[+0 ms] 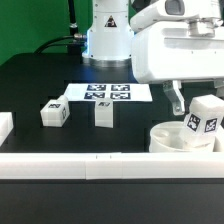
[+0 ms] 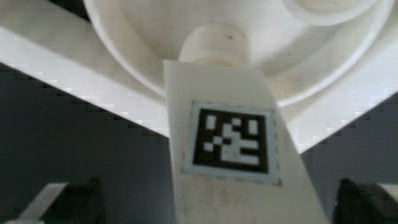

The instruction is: Assemble stool

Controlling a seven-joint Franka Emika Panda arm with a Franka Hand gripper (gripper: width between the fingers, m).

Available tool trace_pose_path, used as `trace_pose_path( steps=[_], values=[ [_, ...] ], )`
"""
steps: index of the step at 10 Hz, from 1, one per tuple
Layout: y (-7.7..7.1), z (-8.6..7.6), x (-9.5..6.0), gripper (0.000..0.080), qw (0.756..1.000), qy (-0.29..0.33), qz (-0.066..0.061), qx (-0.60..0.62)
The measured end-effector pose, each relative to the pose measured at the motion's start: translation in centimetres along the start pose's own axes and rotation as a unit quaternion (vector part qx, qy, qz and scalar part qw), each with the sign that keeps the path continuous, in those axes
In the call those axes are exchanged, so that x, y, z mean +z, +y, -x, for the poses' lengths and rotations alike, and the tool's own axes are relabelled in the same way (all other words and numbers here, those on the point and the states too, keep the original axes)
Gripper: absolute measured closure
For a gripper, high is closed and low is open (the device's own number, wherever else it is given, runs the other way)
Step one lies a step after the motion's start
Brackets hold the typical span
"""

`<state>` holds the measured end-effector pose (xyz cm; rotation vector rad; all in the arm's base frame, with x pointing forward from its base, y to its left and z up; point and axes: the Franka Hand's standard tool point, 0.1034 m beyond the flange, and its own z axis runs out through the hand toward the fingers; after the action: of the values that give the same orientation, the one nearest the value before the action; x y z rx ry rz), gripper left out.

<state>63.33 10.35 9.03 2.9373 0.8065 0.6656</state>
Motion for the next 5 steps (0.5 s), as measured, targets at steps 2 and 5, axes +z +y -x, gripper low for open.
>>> trace_pose_path(
  steps=[2, 5],
  values=[
    [0.1, -1.1, -1.3, 0.0151, 1.0, -0.029, -0.012, 0.001],
    [1.2, -2.1, -2.3, 0.0151, 0.997, -0.068, -0.033, 0.011]
  ],
)
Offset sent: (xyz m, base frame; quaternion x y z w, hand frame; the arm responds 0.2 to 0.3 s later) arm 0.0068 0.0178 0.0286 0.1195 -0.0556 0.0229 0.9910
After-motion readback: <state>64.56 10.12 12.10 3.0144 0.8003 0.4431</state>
